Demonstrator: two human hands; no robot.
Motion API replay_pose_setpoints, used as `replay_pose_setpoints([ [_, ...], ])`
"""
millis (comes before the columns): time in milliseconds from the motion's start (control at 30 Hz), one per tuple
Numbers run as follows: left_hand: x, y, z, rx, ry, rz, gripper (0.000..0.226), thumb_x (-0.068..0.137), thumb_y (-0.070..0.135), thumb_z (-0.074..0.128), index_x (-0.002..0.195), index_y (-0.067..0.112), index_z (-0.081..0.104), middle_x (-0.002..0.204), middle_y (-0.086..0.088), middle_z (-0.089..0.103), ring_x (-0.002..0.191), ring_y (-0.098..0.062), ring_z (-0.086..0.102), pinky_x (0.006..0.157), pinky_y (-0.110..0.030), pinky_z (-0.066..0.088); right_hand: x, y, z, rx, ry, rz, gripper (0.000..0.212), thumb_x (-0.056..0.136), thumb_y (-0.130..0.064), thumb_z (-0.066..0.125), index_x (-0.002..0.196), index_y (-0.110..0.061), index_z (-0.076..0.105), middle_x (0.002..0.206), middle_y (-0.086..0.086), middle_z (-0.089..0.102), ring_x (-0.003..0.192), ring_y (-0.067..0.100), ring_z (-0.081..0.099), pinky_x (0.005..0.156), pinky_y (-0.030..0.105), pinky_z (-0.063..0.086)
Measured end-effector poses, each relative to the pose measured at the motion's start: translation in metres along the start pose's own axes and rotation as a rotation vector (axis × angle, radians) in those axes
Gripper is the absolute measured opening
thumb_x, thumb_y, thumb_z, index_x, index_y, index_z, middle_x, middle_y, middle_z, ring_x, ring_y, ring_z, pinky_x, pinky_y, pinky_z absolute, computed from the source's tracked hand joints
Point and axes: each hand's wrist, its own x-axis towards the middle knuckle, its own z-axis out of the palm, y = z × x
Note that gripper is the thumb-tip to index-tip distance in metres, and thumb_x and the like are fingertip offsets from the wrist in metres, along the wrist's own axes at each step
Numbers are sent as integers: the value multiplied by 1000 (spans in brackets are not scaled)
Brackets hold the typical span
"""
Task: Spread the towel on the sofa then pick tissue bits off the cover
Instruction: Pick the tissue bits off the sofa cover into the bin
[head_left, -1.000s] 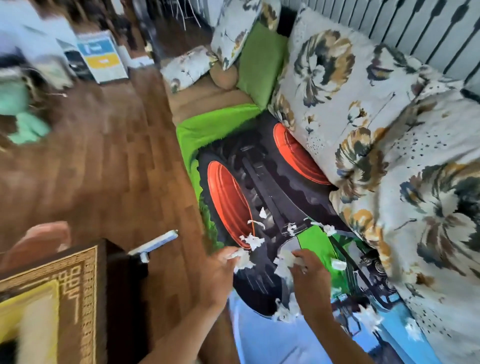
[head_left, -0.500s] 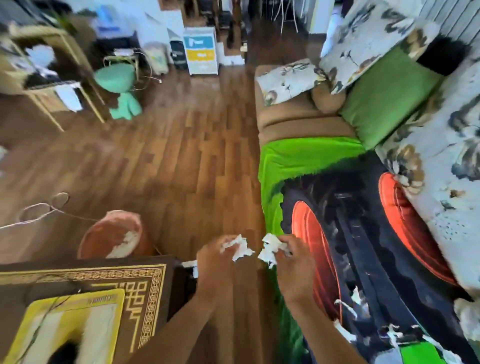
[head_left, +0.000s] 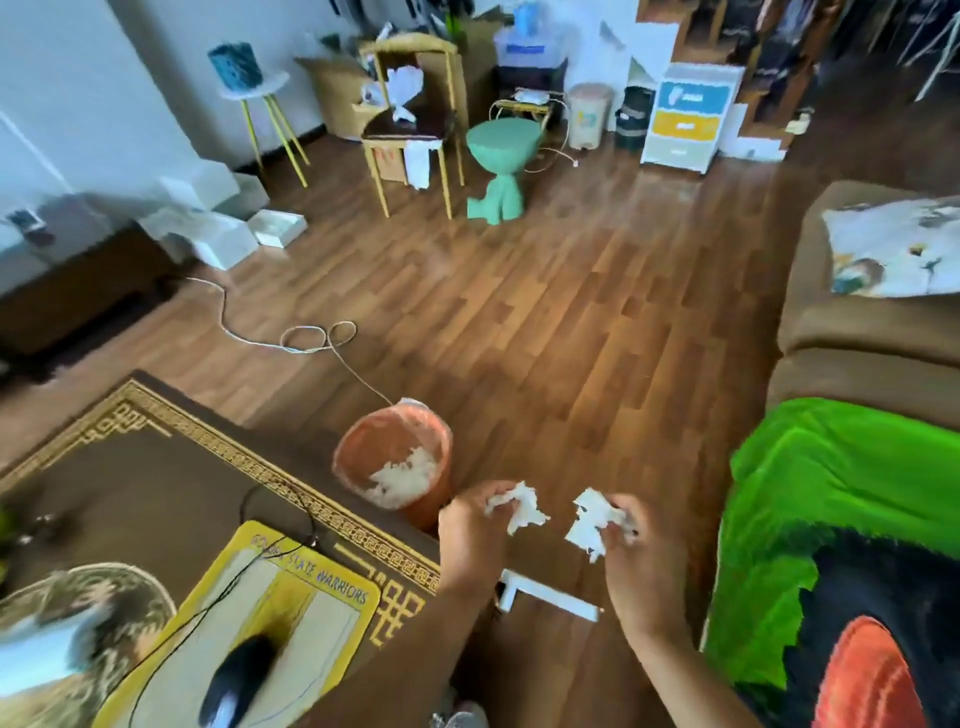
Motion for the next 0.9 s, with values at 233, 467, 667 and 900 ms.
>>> replay_pose_setpoints([
  [233,90,-66,-30,2,136,-137,15,79,12,69,93,18,74,83,14,68,75,2,62,63,7,36,62,-32,114,77,-111,-41,21,84,-2,61,98,-17,65,81,-8,63,69,6,60,52,3,38],
  [467,172,-135,-41,40,208,-276,15,82,18,66,95,19,72,90,4,74,78,-6,57,59,3,34,113,-44,233,122,-253,-69,14,88,-9,59,99,-15,64,87,-4,67,77,8,65,60,17,53],
  [667,246,-196,-56,53,228,-376,26,83,10,60,107,19,67,102,-6,72,89,-23,64,81,-22,47,153,-44,334,125,-399,-2,17,86,-5,58,101,-8,64,108,10,67,96,23,64,79,28,52],
  [900,310,-287,-55,-38,227,-660,23,83,11,57,98,26,68,100,-5,68,86,-23,60,72,-27,50,176,-9,437,18,-520,104,24,88,-5,52,110,-11,62,113,-5,59,114,19,55,101,32,44],
])
